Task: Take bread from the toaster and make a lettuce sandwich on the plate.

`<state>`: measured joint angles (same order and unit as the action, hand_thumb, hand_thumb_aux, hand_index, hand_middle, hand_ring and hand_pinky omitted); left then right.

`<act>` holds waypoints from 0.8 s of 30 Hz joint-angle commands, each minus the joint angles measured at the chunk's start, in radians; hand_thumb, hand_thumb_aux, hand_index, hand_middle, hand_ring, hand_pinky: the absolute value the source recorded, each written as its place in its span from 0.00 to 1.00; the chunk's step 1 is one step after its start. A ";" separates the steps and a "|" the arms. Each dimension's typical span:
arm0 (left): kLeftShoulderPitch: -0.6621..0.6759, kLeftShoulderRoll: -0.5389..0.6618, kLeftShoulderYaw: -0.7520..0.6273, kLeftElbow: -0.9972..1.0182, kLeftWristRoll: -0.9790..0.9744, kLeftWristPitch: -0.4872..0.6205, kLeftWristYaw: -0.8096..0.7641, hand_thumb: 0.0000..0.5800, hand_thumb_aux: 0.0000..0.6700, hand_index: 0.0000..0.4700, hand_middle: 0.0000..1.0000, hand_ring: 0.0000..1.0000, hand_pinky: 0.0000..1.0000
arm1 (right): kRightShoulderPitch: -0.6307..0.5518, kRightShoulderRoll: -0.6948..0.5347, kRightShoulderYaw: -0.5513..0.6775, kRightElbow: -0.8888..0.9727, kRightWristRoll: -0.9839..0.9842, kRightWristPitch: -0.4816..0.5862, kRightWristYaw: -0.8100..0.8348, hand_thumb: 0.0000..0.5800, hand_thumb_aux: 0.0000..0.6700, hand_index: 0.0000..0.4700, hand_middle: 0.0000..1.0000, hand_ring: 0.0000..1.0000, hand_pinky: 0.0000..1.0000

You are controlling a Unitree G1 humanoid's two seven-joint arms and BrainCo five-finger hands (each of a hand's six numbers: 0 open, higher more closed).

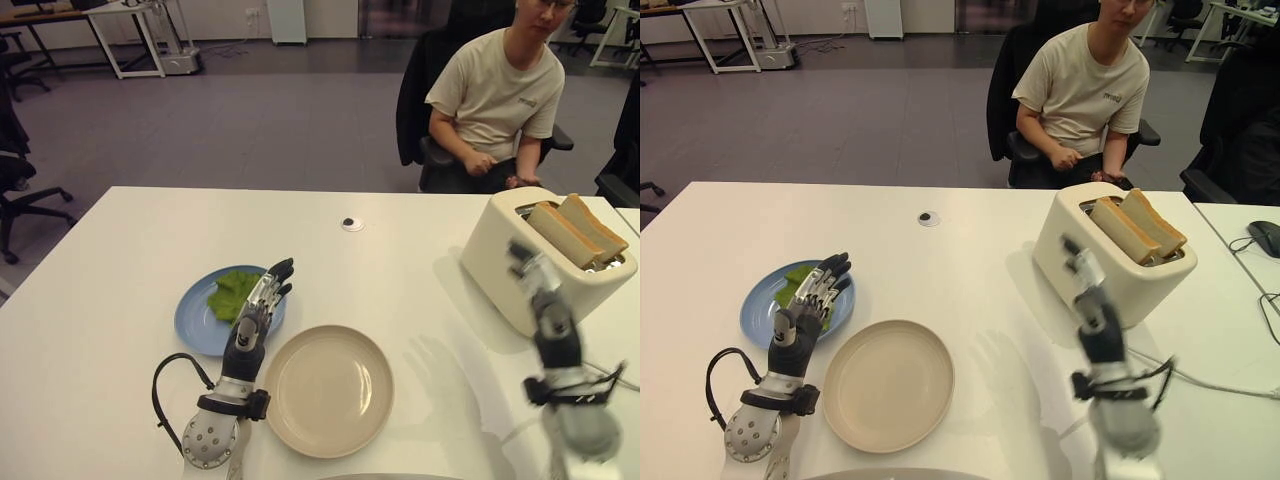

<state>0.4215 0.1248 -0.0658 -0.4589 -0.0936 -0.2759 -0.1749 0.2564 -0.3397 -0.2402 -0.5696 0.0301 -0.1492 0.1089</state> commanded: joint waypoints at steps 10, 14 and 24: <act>-0.013 0.026 0.090 0.043 0.001 -0.030 0.000 0.00 0.00 0.00 0.00 0.00 0.00 | -0.181 -0.458 -0.273 0.564 -0.136 0.056 0.136 0.01 0.00 0.00 0.00 0.00 0.00; -0.013 0.030 0.129 0.075 -0.021 -0.041 -0.007 0.00 0.00 0.00 0.00 0.00 0.00 | -0.237 -0.481 -0.233 0.735 -0.159 0.010 0.124 0.28 0.15 0.15 0.00 0.00 0.00; -0.002 0.029 0.150 0.070 -0.029 -0.047 -0.022 0.00 0.00 0.00 0.00 0.00 0.00 | -0.343 -0.463 -0.081 0.912 -0.222 -0.059 0.067 0.81 0.56 0.56 0.00 0.00 0.00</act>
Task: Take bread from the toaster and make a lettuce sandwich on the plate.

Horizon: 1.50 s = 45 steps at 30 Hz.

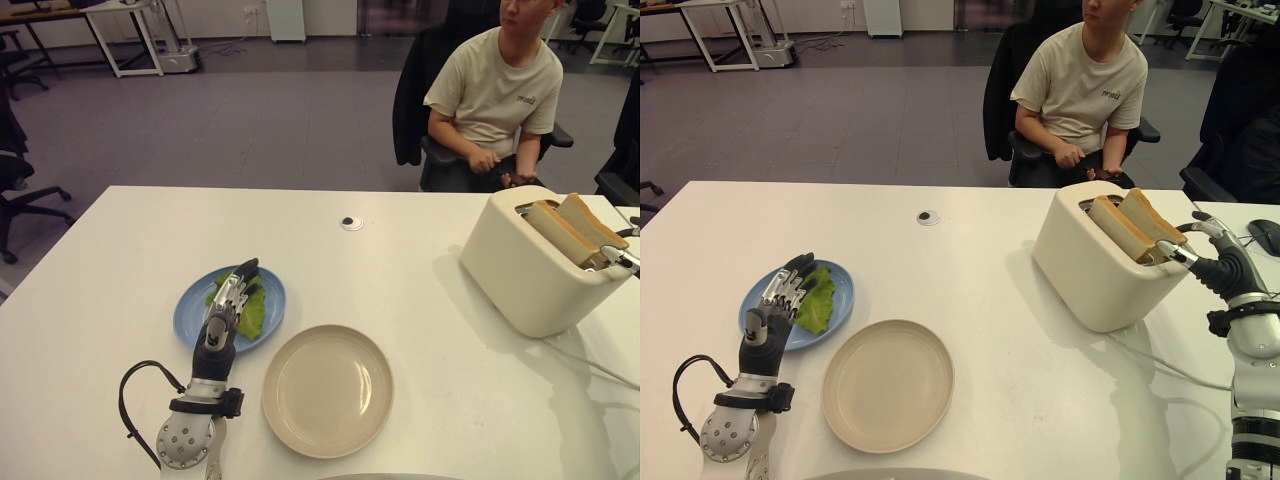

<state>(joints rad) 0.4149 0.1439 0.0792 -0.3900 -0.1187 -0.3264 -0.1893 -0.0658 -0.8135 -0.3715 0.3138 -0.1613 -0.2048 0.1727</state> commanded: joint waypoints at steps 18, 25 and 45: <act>0.019 0.004 0.010 -0.006 -0.007 0.001 -0.026 0.00 0.00 0.00 0.00 0.00 0.00 | -0.136 -0.013 0.114 0.209 -0.023 -0.067 -0.076 0.35 0.19 0.19 0.00 0.00 0.00; 0.020 0.001 0.011 -0.006 -0.005 -0.002 -0.025 0.00 0.00 0.00 0.00 0.00 0.00 | -0.128 -0.014 0.075 0.137 0.015 -0.074 -0.065 0.87 0.64 0.64 0.00 0.00 0.00; 0.014 -0.003 0.006 0.000 0.000 -0.010 -0.026 0.00 0.00 0.00 0.00 0.00 0.00 | -0.122 0.003 0.124 0.154 -0.025 -0.053 -0.068 0.62 0.38 0.38 0.00 0.00 0.00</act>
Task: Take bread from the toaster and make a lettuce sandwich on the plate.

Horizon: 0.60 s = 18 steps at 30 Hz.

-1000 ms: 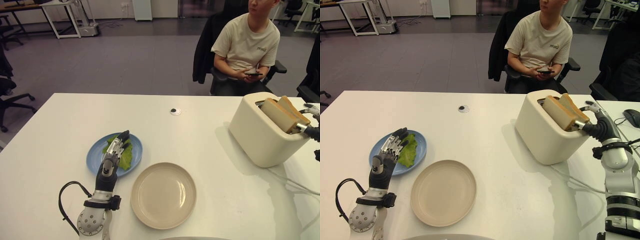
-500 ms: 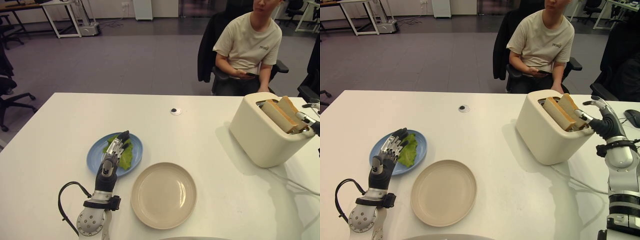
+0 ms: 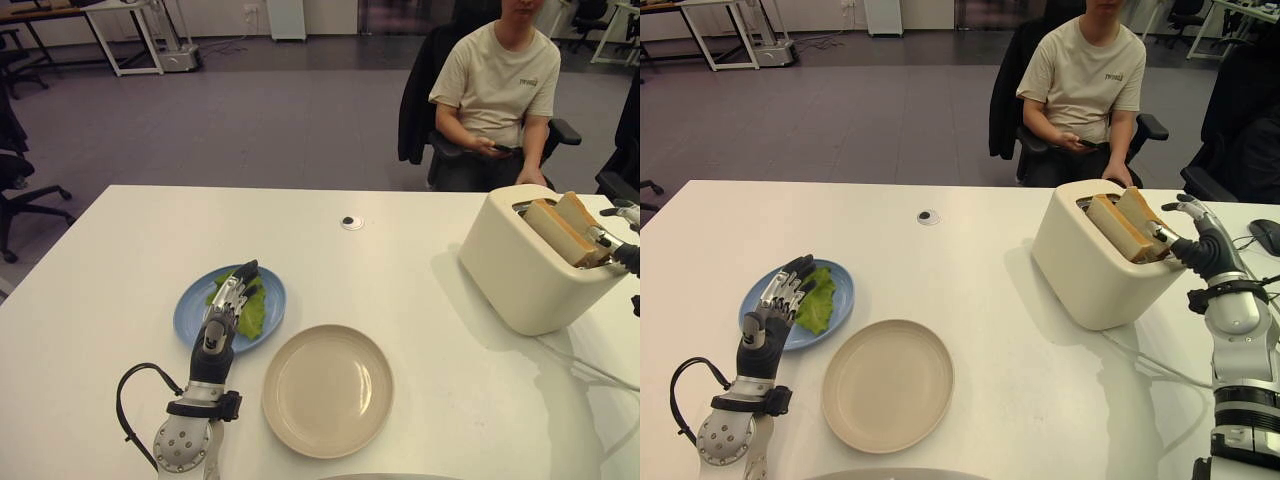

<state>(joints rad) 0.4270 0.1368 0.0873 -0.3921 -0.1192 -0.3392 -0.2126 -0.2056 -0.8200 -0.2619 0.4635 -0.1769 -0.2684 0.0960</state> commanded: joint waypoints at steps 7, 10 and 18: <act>0.012 0.002 -0.004 -0.013 -0.003 0.003 -0.002 0.00 0.00 0.00 0.00 0.00 0.00 | 0.022 -0.002 0.013 0.013 -0.008 0.010 0.008 0.88 0.66 0.66 0.00 0.00 0.00; 0.014 0.001 -0.004 -0.016 -0.003 0.004 -0.003 0.00 0.00 0.00 0.00 0.00 0.00 | 0.024 -0.003 0.012 0.001 -0.010 0.008 0.005 1.00 1.00 1.00 0.00 0.00 0.00; 0.016 0.003 -0.003 -0.018 -0.003 0.004 -0.005 0.00 0.00 0.00 0.00 0.00 0.00 | 0.030 0.037 -0.015 -0.212 0.048 0.047 0.019 1.00 1.00 1.00 0.00 0.00 0.00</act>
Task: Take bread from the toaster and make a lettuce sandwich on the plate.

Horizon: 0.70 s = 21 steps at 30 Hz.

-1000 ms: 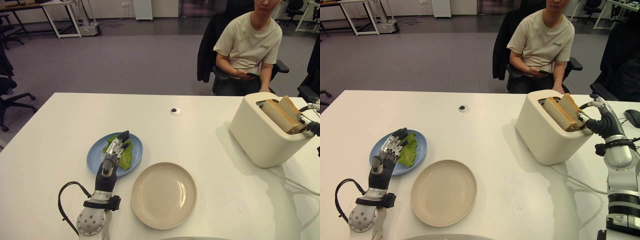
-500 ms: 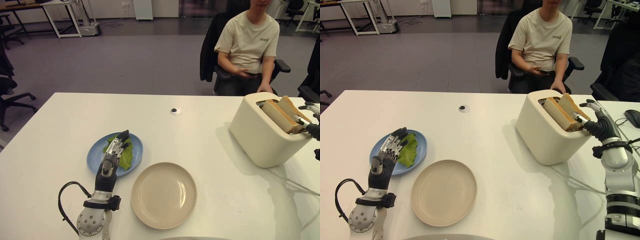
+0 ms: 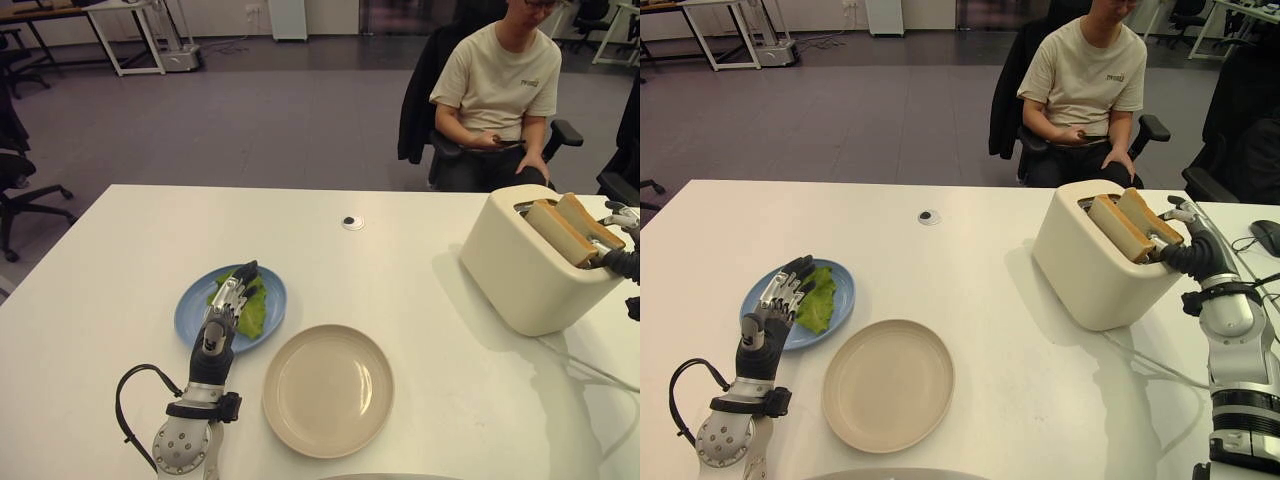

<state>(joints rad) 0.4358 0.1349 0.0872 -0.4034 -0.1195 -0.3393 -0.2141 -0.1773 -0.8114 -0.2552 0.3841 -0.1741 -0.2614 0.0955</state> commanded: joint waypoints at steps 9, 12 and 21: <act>0.007 -0.008 -0.015 -0.004 0.012 -0.001 0.006 0.00 0.00 0.00 0.00 0.00 0.00 | -0.112 0.025 -0.128 -0.360 0.206 0.283 0.095 1.00 1.00 1.00 0.00 0.00 0.00; 0.006 -0.010 -0.018 -0.001 0.013 -0.003 0.007 0.00 0.00 0.00 0.00 0.00 0.00 | -0.116 0.035 -0.145 -0.415 0.238 0.329 0.112 1.00 1.00 1.00 0.00 0.00 0.00; -0.011 -0.006 -0.015 -0.007 0.026 -0.008 0.016 0.00 0.00 0.00 0.00 0.00 0.00 | -0.156 0.087 -0.188 -0.787 0.514 0.658 0.150 1.00 1.00 1.00 0.00 0.00 0.00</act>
<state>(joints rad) 0.4325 0.1247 0.0700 -0.4049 -0.1066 -0.3483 -0.2048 -0.2939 -0.7455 -0.4232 -0.3020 0.2268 0.2820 0.2447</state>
